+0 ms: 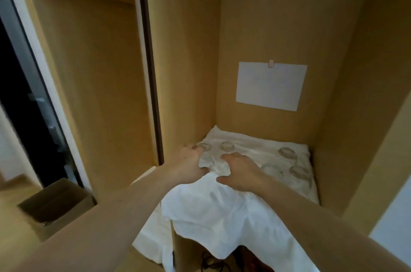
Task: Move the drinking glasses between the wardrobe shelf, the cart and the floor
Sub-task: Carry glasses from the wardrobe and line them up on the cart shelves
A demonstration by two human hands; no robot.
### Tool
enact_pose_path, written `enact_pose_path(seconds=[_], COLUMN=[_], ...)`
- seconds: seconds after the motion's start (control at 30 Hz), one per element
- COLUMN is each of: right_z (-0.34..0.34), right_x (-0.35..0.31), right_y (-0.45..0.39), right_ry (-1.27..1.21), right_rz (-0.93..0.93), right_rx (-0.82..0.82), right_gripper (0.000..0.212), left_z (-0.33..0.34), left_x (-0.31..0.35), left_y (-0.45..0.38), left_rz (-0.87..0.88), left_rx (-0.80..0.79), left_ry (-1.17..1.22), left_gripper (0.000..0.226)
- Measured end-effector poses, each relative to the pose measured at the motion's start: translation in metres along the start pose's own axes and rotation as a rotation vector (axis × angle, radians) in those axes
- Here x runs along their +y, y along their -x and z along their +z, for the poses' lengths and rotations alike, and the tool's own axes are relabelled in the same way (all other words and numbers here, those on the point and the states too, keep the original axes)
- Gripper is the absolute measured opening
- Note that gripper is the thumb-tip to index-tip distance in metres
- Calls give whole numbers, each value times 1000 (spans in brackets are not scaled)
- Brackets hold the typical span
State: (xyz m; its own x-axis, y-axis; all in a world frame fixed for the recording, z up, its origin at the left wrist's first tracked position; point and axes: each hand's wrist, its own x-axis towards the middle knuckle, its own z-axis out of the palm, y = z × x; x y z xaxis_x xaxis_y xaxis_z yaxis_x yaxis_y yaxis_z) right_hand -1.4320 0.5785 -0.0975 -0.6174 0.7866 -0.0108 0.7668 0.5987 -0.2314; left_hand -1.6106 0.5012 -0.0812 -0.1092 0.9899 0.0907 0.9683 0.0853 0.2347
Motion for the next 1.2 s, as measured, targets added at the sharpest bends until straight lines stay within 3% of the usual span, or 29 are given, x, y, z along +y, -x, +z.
enact_pose_path(seconds=[0.4, 0.67, 0.9, 1.0, 1.2], right_z=[-23, -9, 4, 3, -4], right_x=[122, 185, 200, 202, 189], right_y=[-64, -95, -114, -118, -127], right_ry=[-76, -22, -43, -15, -197], right_rz=[233, 506, 649, 632, 618], right_rx=[59, 79, -30, -36, 141], right_gripper=[60, 65, 47, 51, 66], left_z=[35, 62, 86, 89, 66], left_x=[64, 93, 89, 80, 51], left_y=[-151, -220, -244, -246, -259], left_rz=[216, 318, 304, 309, 291], left_rx=[-95, -142, -201, -218, -188], left_ry=[-83, -118, -70, -75, -93], left_gripper=[74, 76, 76, 76, 76])
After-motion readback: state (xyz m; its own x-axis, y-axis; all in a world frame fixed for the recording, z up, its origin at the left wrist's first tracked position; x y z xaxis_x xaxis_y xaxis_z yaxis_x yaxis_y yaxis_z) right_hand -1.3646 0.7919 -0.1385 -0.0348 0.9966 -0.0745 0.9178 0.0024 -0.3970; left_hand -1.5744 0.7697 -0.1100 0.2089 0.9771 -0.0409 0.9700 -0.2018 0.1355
